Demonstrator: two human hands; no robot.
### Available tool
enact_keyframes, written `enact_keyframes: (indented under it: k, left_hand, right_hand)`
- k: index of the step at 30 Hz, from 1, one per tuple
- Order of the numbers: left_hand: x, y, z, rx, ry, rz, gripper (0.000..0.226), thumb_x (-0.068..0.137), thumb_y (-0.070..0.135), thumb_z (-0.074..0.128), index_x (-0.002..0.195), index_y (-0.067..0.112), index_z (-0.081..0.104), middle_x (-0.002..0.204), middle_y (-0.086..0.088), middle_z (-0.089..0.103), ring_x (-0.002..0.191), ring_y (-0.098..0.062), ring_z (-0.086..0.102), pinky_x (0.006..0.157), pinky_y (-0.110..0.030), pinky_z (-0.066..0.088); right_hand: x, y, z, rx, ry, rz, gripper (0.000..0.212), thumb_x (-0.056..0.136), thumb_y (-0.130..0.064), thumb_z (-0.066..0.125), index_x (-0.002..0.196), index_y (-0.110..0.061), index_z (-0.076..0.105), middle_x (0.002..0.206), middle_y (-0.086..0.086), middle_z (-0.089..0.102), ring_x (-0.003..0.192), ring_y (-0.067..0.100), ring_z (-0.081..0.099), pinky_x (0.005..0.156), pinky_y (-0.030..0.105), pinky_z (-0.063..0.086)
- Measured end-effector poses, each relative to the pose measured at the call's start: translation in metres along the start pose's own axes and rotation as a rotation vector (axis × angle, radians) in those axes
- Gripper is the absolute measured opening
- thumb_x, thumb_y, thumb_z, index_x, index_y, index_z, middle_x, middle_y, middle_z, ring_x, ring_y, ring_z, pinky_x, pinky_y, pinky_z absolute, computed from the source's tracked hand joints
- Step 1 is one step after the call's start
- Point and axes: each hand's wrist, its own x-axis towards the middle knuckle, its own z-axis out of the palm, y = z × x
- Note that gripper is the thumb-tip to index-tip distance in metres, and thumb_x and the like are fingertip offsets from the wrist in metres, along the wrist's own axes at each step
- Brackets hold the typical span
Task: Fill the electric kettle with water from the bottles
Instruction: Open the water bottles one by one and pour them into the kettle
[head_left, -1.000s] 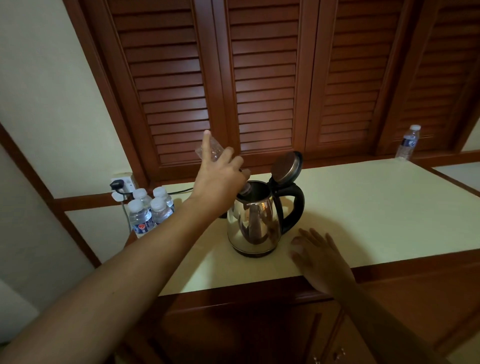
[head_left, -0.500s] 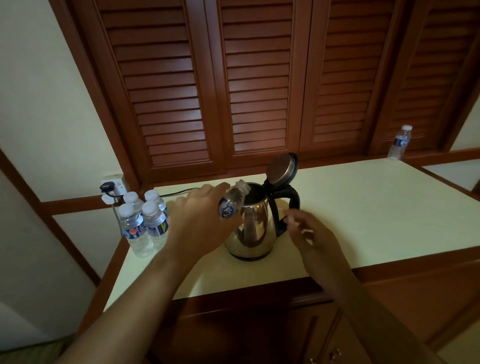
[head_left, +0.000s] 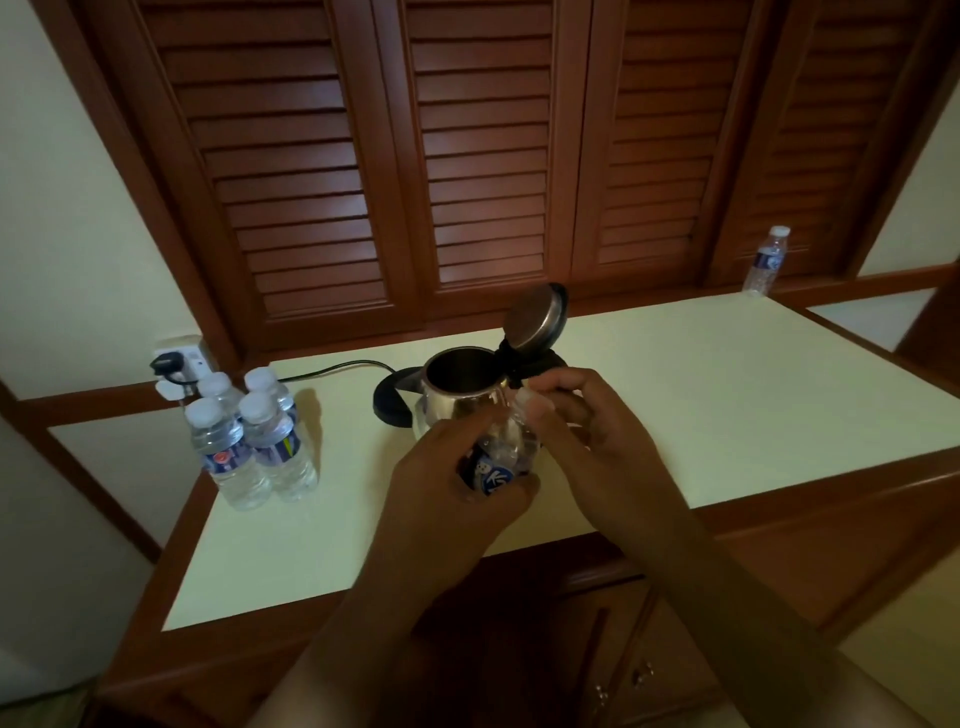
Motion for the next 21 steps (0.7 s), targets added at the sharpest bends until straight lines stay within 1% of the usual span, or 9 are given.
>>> enact_keyframes:
  k: [2,6,8,9,11,13,16,18,21]
  left_hand:
    - [0.004,0.001,0.007,-0.043,-0.041,0.021,0.059,0.081,0.021,0.086,0.107,0.061,0.051,0.097,0.047,0.064,0.096,0.025,0.060,0.074,0.003,0.045]
    - [0.021,0.007,0.029,-0.141,-0.159,0.051,0.051,0.083,0.019,0.085,0.111,0.055,0.061,0.107,0.028,0.070,0.098,0.009,0.068,0.078,-0.007,0.053]
    - [0.031,0.012,0.045,-0.192,-0.222,0.058,0.048,0.084,0.020,0.085,0.118,0.049,0.066,0.108,0.018,0.074,0.100,0.002,0.071,0.084,-0.017,0.058]
    - [0.036,0.014,0.053,-0.217,-0.255,0.055,0.050,0.085,0.021,0.085,0.119,0.052,0.066,0.110,0.016,0.074,0.102,-0.001,0.072,0.087,-0.023,0.060]
    - [0.048,0.020,0.070,-0.278,-0.335,0.041,0.055,0.087,0.019,0.083,0.113,0.064,0.065,0.112,0.015,0.075,0.104,-0.006,0.073,0.092,-0.031,0.062]
    - [0.062,0.024,0.090,-0.337,-0.420,0.026,0.058,0.089,0.015,0.081,0.110,0.067,0.066,0.112,0.014,0.076,0.104,-0.010,0.074,0.092,-0.036,0.062]
    - [0.085,0.032,0.123,-0.430,-0.501,-0.002,0.060,0.089,0.005,0.079,0.109,0.061,0.071,0.108,0.003,0.079,0.097,-0.014,0.076,0.085,-0.030,0.063]
    - [0.101,0.038,0.147,-0.473,-0.520,-0.038,0.056,0.087,-0.001,0.078,0.114,0.048,0.073,0.107,-0.008,0.078,0.089,-0.017,0.076,0.078,-0.026,0.061]
    - [0.126,0.045,0.185,-0.473,-0.550,-0.042,0.052,0.083,-0.004,0.081,0.119,0.032,0.075,0.101,-0.011,0.078,0.083,-0.017,0.075,0.075,-0.028,0.060]
  right_hand:
    - [-0.001,0.002,-0.013,-0.028,-0.034,0.014,0.025,0.101,-0.039,0.056,0.125,-0.038,0.064,0.119,-0.020,0.070,0.116,0.004,0.064,0.099,0.033,0.053]
    - [-0.001,0.003,-0.047,-0.061,-0.088,0.025,0.033,0.101,-0.045,0.050,0.132,-0.042,0.063,0.129,-0.023,0.066,0.126,0.001,0.058,0.106,0.032,0.047]
    - [0.000,0.004,-0.069,-0.080,-0.106,0.035,0.036,0.102,-0.045,0.048,0.135,-0.040,0.060,0.133,-0.026,0.063,0.128,-0.003,0.055,0.107,0.026,0.045]
    - [0.000,0.005,-0.080,-0.089,-0.117,0.040,0.037,0.102,-0.043,0.046,0.137,-0.038,0.059,0.135,-0.027,0.062,0.129,-0.005,0.053,0.106,0.022,0.045]
    - [0.003,0.006,-0.105,-0.109,-0.140,0.034,0.039,0.102,-0.040,0.045,0.138,-0.036,0.059,0.137,-0.027,0.059,0.131,-0.006,0.051,0.105,0.016,0.043]
    - [0.007,0.012,-0.131,-0.143,-0.159,0.021,0.039,0.102,-0.038,0.045,0.139,-0.034,0.058,0.140,-0.025,0.058,0.134,-0.005,0.048,0.107,0.015,0.040]
    - [0.018,0.025,-0.171,-0.211,-0.209,-0.007,0.039,0.105,-0.036,0.041,0.142,-0.033,0.055,0.144,-0.020,0.056,0.137,0.001,0.046,0.110,0.021,0.040]
    - [0.028,0.033,-0.198,-0.266,-0.229,-0.019,0.038,0.107,-0.037,0.041,0.142,-0.033,0.054,0.142,-0.017,0.057,0.136,0.007,0.049,0.108,0.029,0.043]
    - [0.046,0.045,-0.243,-0.477,-0.178,-0.119,0.030,0.105,-0.033,0.048,0.132,-0.029,0.062,0.129,-0.019,0.065,0.120,0.009,0.061,0.090,0.027,0.050]
